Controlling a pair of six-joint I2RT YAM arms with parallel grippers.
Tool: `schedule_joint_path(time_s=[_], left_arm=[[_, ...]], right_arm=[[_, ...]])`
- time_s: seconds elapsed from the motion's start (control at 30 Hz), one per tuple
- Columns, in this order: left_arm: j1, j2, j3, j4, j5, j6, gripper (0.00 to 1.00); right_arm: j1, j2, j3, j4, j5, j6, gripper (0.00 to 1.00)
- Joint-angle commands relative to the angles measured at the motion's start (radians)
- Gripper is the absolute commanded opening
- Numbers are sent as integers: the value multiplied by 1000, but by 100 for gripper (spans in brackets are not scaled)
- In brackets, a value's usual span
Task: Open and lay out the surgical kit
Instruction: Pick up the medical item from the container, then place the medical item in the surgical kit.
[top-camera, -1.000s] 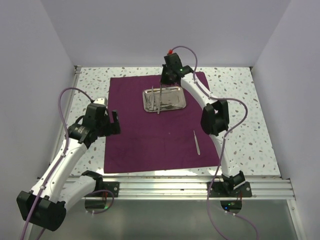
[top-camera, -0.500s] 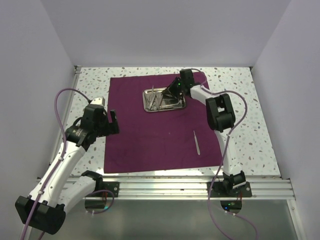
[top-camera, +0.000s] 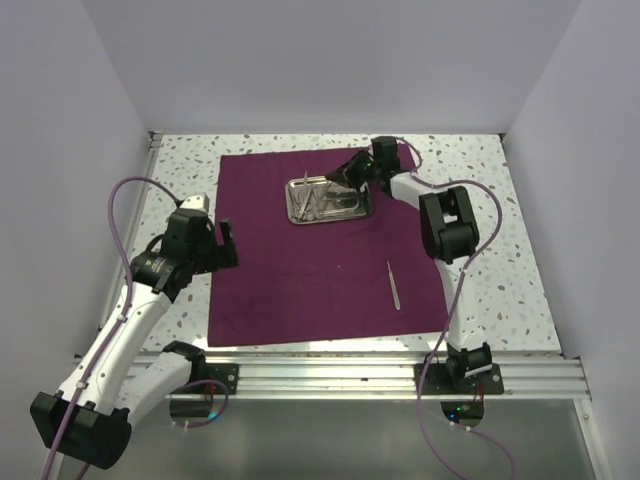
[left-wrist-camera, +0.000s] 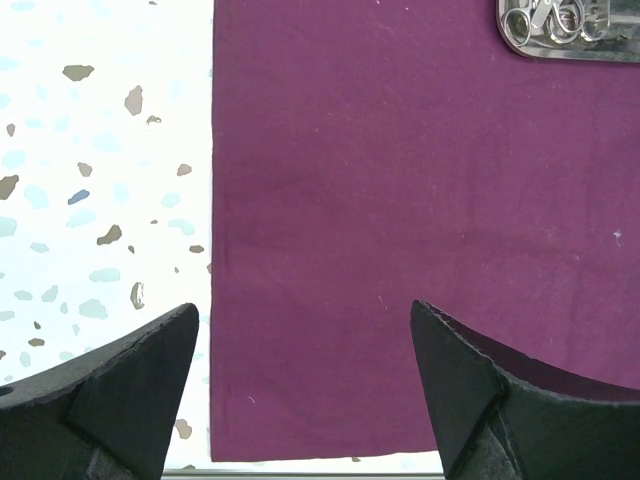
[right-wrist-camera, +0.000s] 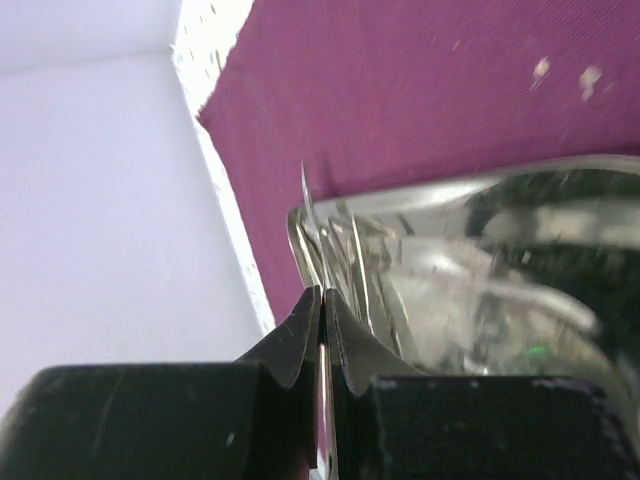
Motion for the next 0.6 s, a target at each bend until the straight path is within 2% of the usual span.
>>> schedule_joint_path(time_s=[0.0,0.13,0.23,0.4,0.57], left_arm=[[-4,-14,1,6,-16,-13,91],[-4,-23,-2,12,-18,-15,91],[-4,-22,-1,12,-15,-15,91],[-4,-17,-5,23,-3,-8,90],[-4,-2,-5,26,13,2,90]], right_arm=[[9,-222,-2,-204,-37,-196,0],[32,-408,-121,-399,17,-447,0],[57,-569,-277,-476,67,-546,0],[195,-707,-570,-438,92,-601,0],[310,-746,-729,-355,127,-555,0]])
